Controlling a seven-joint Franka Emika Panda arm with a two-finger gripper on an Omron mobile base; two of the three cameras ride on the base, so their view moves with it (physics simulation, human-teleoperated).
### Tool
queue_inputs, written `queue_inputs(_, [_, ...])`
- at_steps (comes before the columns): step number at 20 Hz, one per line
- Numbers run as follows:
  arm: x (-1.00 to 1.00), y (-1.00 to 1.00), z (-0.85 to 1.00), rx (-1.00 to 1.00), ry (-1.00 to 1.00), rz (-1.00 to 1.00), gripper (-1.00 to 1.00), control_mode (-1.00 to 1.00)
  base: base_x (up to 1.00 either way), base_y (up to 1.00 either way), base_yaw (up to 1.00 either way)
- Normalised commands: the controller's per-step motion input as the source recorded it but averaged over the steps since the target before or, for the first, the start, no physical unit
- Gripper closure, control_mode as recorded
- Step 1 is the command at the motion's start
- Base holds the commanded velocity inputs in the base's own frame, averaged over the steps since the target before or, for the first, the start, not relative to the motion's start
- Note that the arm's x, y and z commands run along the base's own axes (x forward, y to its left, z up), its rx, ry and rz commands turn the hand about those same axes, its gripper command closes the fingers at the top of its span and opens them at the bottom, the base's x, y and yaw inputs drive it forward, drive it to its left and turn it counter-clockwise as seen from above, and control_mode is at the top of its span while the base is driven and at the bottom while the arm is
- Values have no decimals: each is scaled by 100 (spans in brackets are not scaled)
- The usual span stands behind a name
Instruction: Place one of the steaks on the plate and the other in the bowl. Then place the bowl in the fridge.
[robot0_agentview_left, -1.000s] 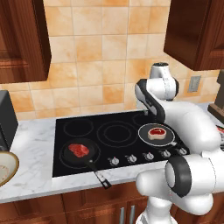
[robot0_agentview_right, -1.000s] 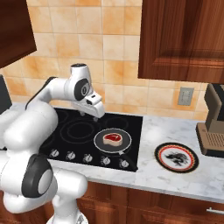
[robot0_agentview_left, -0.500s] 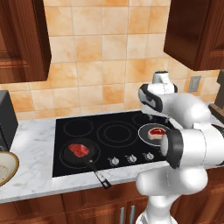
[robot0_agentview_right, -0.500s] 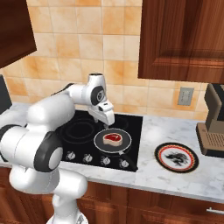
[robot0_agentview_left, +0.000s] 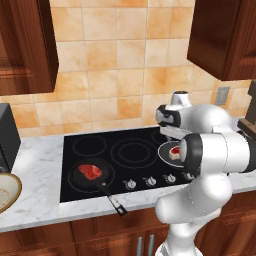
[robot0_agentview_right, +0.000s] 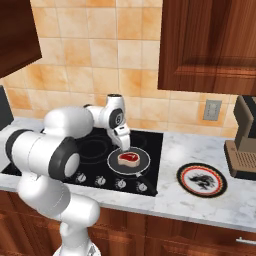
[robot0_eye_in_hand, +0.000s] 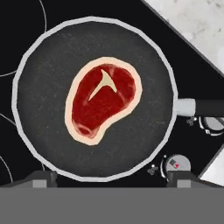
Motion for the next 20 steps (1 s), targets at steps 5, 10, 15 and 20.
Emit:
queue_inputs(5, [42,3,-63,0,0,-15,-100,-100,0,0,0])
queue_inputs(10, [13,0,-43,3,0,-3,-100,-100,0,0,0])
queue_inputs(15, [-2,0,-29,1,0,0,-100,-100,0,0,0])
queue_inputs(20, [-2,0,-26,0,0,-1,-100,-100,0,0,0])
